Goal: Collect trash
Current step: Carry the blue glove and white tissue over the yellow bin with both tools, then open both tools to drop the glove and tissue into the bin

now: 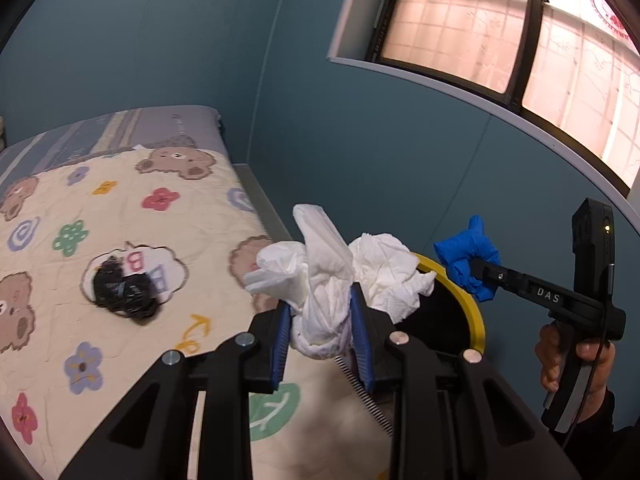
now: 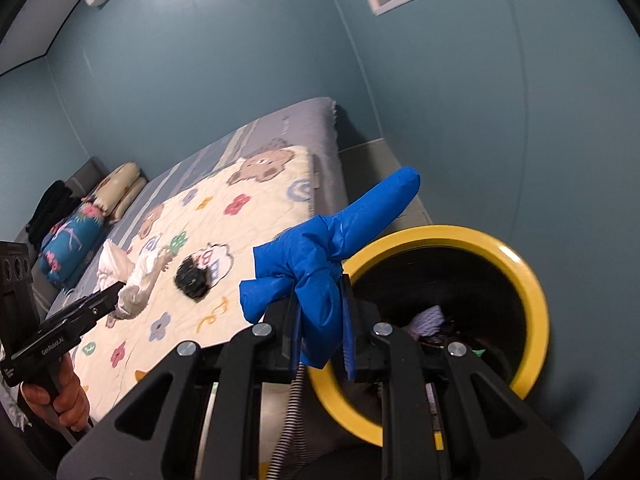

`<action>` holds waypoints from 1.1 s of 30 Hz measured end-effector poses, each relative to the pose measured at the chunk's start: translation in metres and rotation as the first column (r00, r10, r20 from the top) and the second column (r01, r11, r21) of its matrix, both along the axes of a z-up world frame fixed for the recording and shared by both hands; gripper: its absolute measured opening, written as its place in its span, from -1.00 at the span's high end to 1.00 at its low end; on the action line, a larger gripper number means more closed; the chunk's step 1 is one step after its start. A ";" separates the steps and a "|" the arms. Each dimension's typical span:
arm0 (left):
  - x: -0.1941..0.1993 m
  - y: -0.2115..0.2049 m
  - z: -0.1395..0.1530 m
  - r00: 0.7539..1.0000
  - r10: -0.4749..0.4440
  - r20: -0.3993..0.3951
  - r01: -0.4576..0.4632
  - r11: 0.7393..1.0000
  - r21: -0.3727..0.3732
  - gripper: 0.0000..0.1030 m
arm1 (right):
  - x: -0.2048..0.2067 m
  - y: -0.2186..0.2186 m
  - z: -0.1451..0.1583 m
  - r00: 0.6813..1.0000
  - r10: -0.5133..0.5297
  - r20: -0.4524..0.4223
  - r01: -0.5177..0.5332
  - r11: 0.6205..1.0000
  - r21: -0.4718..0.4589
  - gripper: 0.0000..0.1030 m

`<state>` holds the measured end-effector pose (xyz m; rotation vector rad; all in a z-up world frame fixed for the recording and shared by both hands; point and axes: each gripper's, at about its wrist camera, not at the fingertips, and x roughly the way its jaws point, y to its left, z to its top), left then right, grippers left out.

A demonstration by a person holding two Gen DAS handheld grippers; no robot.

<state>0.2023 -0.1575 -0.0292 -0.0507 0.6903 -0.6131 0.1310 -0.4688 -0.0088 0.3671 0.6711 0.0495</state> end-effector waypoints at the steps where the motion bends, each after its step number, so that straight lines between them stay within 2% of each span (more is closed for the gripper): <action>1: 0.001 -0.005 -0.001 1.000 -0.006 -0.001 0.006 1.000 -0.001 0.49 | -0.001 -0.007 -0.001 1.000 -0.016 -0.001 0.016 1.000 0.001 0.69; 4: 0.005 -0.021 -0.005 1.000 -0.018 -0.004 0.018 1.000 0.001 0.49 | -0.002 -0.020 -0.004 0.999 -0.042 -0.003 0.042 0.999 0.008 0.69; 8: 0.016 -0.041 -0.016 0.998 -0.042 -0.046 0.041 0.999 -0.009 0.49 | -0.001 -0.032 -0.010 0.998 -0.067 -0.012 0.068 0.998 0.019 0.69; 16: 0.037 -0.085 -0.038 0.993 -0.080 -0.082 0.082 0.996 0.026 0.49 | 0.015 -0.057 -0.034 0.990 -0.131 -0.056 0.134 0.990 0.043 0.69; 23: 0.054 -0.119 -0.068 0.985 -0.102 -0.138 0.111 0.992 0.053 0.47 | 0.025 -0.074 -0.058 0.978 -0.185 -0.100 0.189 0.981 0.042 0.68; 28: 0.062 -0.133 -0.085 0.975 -0.114 -0.189 0.125 0.991 0.047 0.46 | 0.029 -0.076 -0.066 0.970 -0.215 -0.112 0.218 0.976 0.018 0.67; 33: 0.069 -0.139 -0.089 0.971 -0.126 -0.205 0.137 0.990 0.041 0.41 | 0.028 -0.077 -0.066 0.967 -0.228 -0.112 0.230 0.973 0.008 0.62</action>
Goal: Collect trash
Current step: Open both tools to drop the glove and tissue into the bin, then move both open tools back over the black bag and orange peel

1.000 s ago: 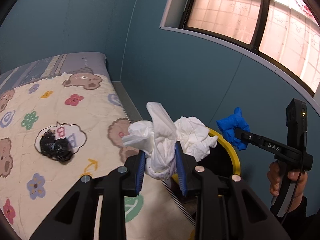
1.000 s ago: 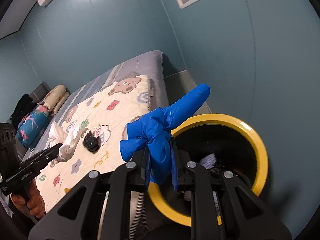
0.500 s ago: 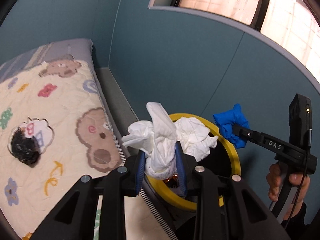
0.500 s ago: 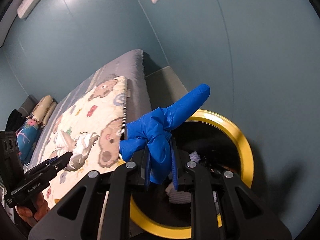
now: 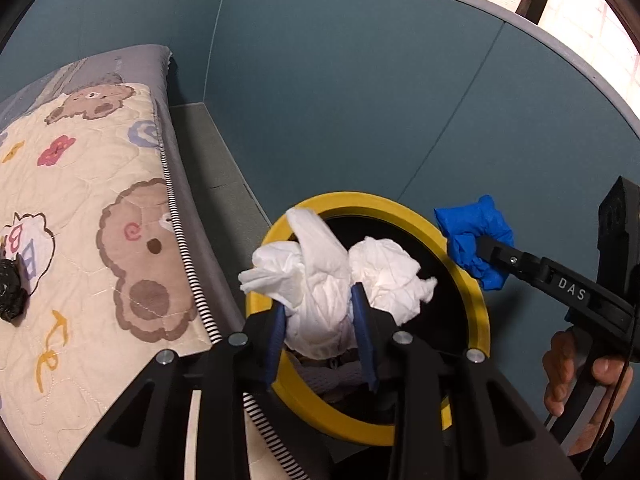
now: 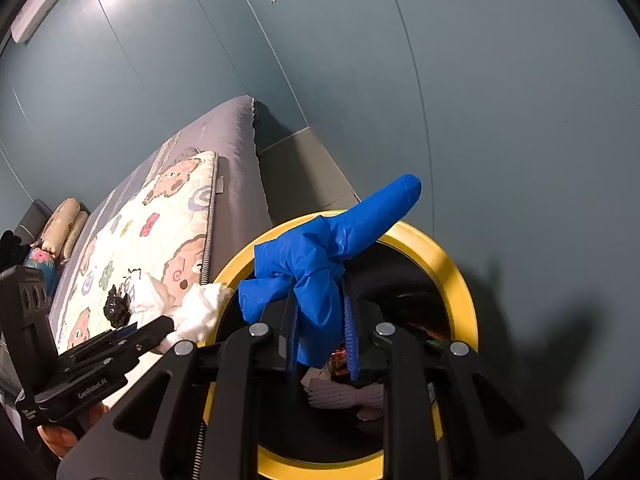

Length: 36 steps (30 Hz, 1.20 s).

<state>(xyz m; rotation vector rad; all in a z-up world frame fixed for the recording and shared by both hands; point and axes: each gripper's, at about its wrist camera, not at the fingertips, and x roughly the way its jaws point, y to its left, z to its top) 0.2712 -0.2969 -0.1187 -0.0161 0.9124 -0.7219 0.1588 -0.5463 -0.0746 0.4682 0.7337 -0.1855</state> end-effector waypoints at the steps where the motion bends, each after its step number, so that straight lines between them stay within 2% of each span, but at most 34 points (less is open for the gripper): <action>1: 0.000 0.000 0.001 1.000 0.002 0.005 -0.002 1.000 -0.002 0.41 | 0.000 0.001 0.001 1.000 -0.003 0.001 0.003 1.000 -0.003 0.60; 5: -0.001 0.004 0.005 1.000 0.013 0.002 -0.013 1.000 -0.023 0.26 | -0.007 -0.001 0.007 1.000 -0.016 0.014 0.016 1.000 0.007 0.43; 10: -0.002 0.011 0.011 0.999 0.036 0.010 -0.036 0.999 -0.027 -0.16 | -0.009 -0.002 0.008 1.000 -0.030 0.006 0.030 0.999 0.010 0.24; 12: -0.004 0.014 0.013 0.999 0.047 0.018 -0.046 0.999 -0.026 -0.23 | -0.010 0.000 0.008 0.999 -0.038 0.002 0.038 0.999 0.013 0.22; 14: -0.005 0.017 0.014 0.998 0.057 0.023 -0.057 0.998 -0.019 -0.31 | -0.009 0.002 0.008 0.999 -0.042 0.001 0.042 0.999 0.013 0.06; 16: -0.006 0.023 0.015 0.997 0.069 0.024 -0.068 0.997 -0.023 -0.40 | -0.009 0.006 0.008 0.999 -0.043 -0.003 0.043 0.999 0.015 -0.02; 20: -0.009 0.042 0.017 0.994 0.104 0.040 -0.103 0.994 -0.029 -0.51 | -0.011 0.011 0.006 0.999 -0.033 -0.016 0.034 0.999 0.021 -0.22; 27: -0.015 0.092 0.020 0.981 0.185 0.051 -0.184 0.982 -0.032 -0.60 | -0.002 0.038 0.006 0.999 0.041 -0.033 -0.040 0.998 0.043 -0.29; 33: -0.024 0.140 0.028 0.962 0.264 0.063 -0.262 0.964 -0.042 -0.63 | 0.008 0.073 0.012 0.992 0.125 -0.012 -0.124 0.991 0.058 -0.38; 36: -0.029 0.162 0.032 0.953 0.293 0.079 -0.290 0.956 -0.046 -0.66 | 0.015 0.095 0.019 0.989 0.145 0.000 -0.145 0.989 0.031 -0.53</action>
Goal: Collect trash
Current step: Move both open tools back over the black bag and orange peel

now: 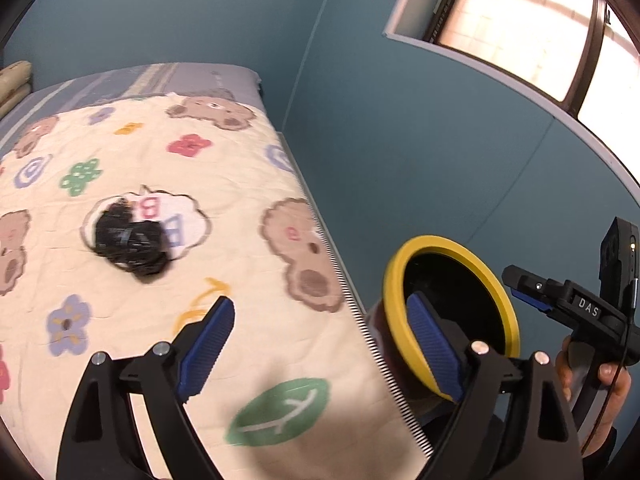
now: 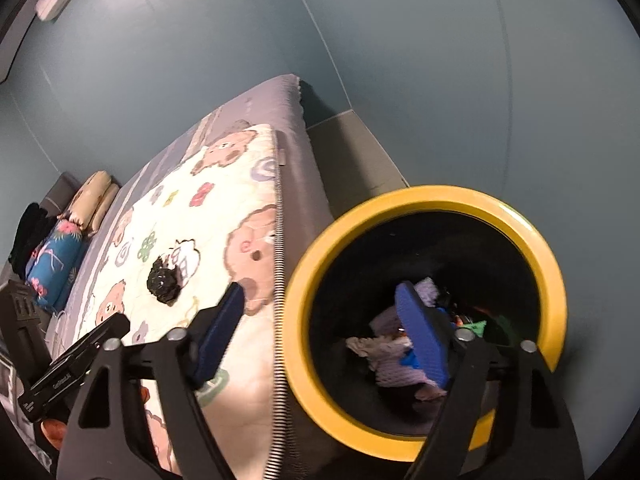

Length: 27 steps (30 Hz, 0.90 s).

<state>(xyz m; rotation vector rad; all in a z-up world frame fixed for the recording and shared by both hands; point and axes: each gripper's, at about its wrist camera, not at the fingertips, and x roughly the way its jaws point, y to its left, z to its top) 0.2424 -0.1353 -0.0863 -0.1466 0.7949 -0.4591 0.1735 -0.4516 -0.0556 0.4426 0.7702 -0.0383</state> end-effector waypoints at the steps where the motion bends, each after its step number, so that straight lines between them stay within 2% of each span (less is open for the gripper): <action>1: -0.002 0.006 0.001 1.000 0.009 0.006 -0.009 1.000 0.002 -0.69 | 0.001 0.005 0.002 1.000 0.009 0.004 -0.009 1.000 -0.005 -0.54; 10: -0.021 0.069 0.001 0.993 0.113 0.019 -0.114 0.993 0.038 -0.71 | 0.025 0.076 0.024 0.987 0.148 0.064 -0.146 0.989 -0.035 -0.59; 19: -0.041 0.132 -0.008 0.974 0.228 0.006 -0.228 0.972 0.054 -0.71 | 0.048 0.132 0.033 0.960 0.266 0.091 -0.260 0.963 -0.071 -0.59; 27: -0.054 0.177 -0.034 0.947 0.317 -0.056 -0.314 0.948 0.060 -0.71 | 0.077 0.177 0.028 0.924 0.372 0.093 -0.361 0.925 -0.115 -0.59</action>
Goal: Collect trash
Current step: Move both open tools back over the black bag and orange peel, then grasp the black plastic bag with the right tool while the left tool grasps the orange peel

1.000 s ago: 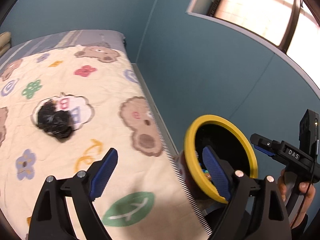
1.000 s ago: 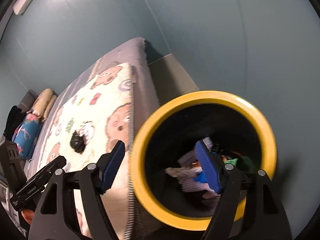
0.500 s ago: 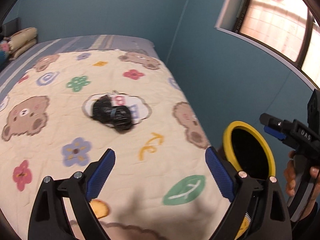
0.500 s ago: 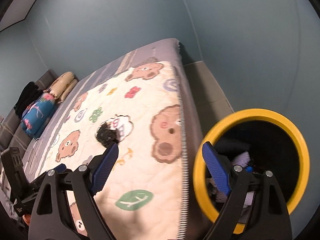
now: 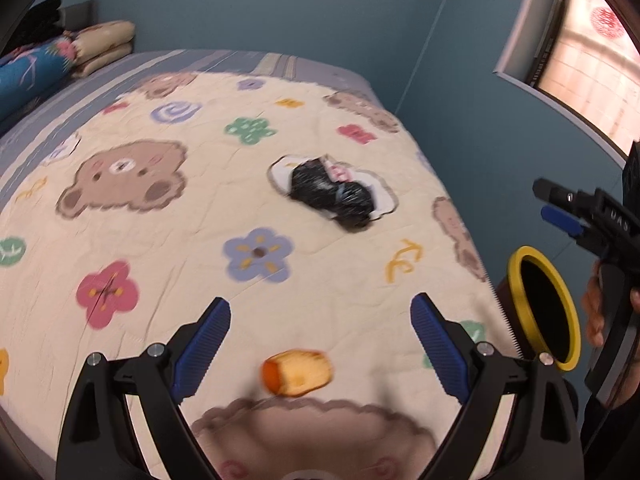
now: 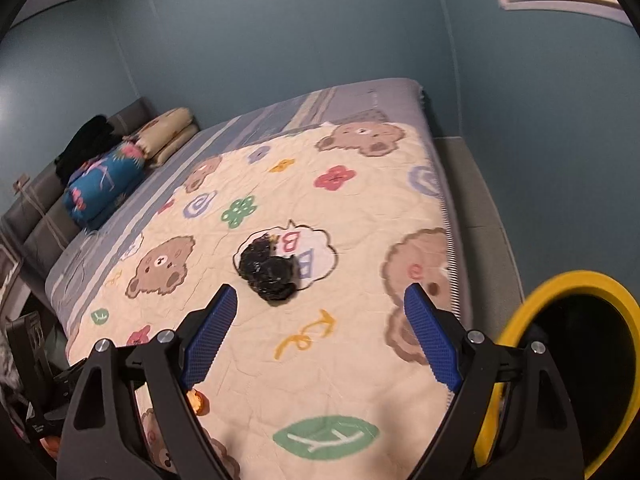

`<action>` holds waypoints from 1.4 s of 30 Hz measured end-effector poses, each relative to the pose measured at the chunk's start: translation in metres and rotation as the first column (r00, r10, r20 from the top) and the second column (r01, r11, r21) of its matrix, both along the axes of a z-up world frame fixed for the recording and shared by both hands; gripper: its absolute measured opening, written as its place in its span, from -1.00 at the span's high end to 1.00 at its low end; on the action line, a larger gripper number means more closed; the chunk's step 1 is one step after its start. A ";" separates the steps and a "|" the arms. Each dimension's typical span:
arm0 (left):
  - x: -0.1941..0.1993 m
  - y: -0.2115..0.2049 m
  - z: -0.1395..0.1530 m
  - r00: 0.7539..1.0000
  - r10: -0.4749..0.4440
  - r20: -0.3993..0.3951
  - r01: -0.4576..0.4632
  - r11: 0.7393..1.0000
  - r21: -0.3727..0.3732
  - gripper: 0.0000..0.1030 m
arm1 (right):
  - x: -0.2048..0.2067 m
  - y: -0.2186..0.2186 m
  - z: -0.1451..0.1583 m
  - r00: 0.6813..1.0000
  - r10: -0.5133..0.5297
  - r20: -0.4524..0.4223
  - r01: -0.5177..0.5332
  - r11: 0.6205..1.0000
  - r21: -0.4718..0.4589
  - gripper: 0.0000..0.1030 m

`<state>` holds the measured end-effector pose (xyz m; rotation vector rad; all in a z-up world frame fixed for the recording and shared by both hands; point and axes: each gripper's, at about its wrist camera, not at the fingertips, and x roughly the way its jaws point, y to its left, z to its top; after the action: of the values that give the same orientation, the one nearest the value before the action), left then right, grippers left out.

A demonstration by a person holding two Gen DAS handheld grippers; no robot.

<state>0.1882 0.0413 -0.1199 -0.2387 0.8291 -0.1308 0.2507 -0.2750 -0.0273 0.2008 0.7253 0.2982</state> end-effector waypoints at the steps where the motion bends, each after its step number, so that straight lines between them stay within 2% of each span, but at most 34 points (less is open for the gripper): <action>1: -0.001 0.005 -0.005 1.000 0.009 -0.012 -0.009 1.000 -0.002 -0.71 | 0.006 0.007 -0.003 1.000 0.020 -0.006 -0.020 1.000 -0.001 -0.59; 6: -0.007 0.022 -0.025 0.998 0.040 -0.058 -0.041 0.999 -0.015 -0.71 | 0.028 0.032 -0.017 0.996 0.084 -0.039 -0.084 0.996 0.001 -0.59; 12: -0.011 0.030 -0.046 0.993 0.056 -0.104 -0.061 0.997 -0.054 -0.71 | 0.057 0.068 -0.035 0.987 0.145 -0.065 -0.148 0.988 -0.043 -0.59; 17: -0.007 0.031 -0.060 0.989 0.049 -0.138 -0.060 0.995 -0.074 -0.71 | 0.083 0.097 -0.061 0.974 0.195 -0.118 -0.204 0.977 -0.066 -0.59; 26: 0.004 0.025 -0.076 0.982 0.025 -0.189 -0.039 0.996 -0.074 -0.69 | 0.128 0.134 -0.102 0.954 0.250 -0.166 -0.268 0.958 -0.102 -0.59; 29: 0.008 0.022 -0.082 0.980 0.025 -0.198 -0.038 0.997 -0.063 -0.62 | 0.143 0.140 -0.114 0.948 0.260 -0.182 -0.280 0.955 -0.095 -0.52; 32: 0.013 0.021 -0.087 0.978 0.032 -0.207 -0.043 0.998 -0.047 -0.47 | 0.157 0.145 -0.126 0.946 0.256 -0.201 -0.279 0.955 -0.096 -0.35; 35: 0.015 0.019 -0.089 0.979 0.027 -0.201 -0.033 0.999 -0.027 -0.12 | 0.165 0.151 -0.139 0.938 0.264 -0.223 -0.293 0.950 -0.111 -0.24; 37: 0.017 0.019 -0.090 0.979 0.018 -0.202 -0.024 0.999 -0.028 0.21 | 0.167 0.155 -0.146 0.933 0.271 -0.239 -0.307 0.943 -0.127 -0.11; 38: 0.018 0.020 -0.091 0.980 0.017 -0.199 -0.025 0.999 -0.041 0.31 | 0.167 0.158 -0.149 0.931 0.274 -0.241 -0.312 0.940 -0.140 -0.04; 40: 0.019 0.020 -0.092 0.980 0.009 -0.201 -0.022 0.998 -0.065 0.69 | 0.167 0.160 -0.152 0.932 0.269 -0.244 -0.313 0.936 -0.164 0.13; 42: 0.018 0.017 -0.094 0.980 0.006 -0.199 -0.017 0.998 -0.057 0.72 | 0.166 0.161 -0.153 0.930 0.269 -0.251 -0.312 0.938 -0.151 0.24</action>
<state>0.2067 0.0582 -0.2135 -0.3150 1.0233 -0.1216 0.4165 -0.1142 -0.1802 -0.0575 1.0083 0.4935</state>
